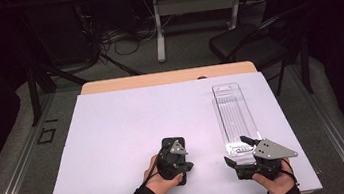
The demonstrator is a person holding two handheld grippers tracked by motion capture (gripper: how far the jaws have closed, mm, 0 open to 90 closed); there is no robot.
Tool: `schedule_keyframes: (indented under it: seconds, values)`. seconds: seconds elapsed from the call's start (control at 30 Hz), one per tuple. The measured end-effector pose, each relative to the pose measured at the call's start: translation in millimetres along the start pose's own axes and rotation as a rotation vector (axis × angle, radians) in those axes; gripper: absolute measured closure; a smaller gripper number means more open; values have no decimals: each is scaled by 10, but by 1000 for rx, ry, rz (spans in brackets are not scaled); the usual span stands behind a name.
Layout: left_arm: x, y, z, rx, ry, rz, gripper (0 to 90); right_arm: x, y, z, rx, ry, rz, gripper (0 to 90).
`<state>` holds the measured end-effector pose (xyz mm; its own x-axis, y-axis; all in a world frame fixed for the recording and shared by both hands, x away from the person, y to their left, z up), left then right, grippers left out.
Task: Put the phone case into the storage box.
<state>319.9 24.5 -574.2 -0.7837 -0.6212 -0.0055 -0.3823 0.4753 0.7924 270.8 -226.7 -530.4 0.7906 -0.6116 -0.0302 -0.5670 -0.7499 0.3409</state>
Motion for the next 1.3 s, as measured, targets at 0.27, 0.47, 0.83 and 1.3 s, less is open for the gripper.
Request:
schedule_keyframes:
  seconds: [0.27,0.47,0.83,1.3]
  values:
    - [-113,115,147,-7,10,-34,900,5,6,0,0,-1,1,144]
    - [-184,187,239,-11,24,-50,900,-1,2,0,1,-1,1,144]
    - [-339,299,405,-5,80,-66,900,-4,4,0,0,-2,-4,144]
    - [-453,372,489,-3,115,-96,900,1,3,6,5,-4,-8,144]
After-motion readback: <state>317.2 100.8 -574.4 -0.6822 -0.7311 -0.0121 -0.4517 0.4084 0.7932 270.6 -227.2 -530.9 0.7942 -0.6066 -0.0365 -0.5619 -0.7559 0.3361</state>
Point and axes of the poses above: each handheld gripper's, and its own axes: y roughly backward along the jaws, z roughly out of its underside, x roughly to its right, the point moved 3 cm from there along -y, roughly forward along the jaws, and after that the axes turned 14 degrees about -z, right-handed, at the moved point
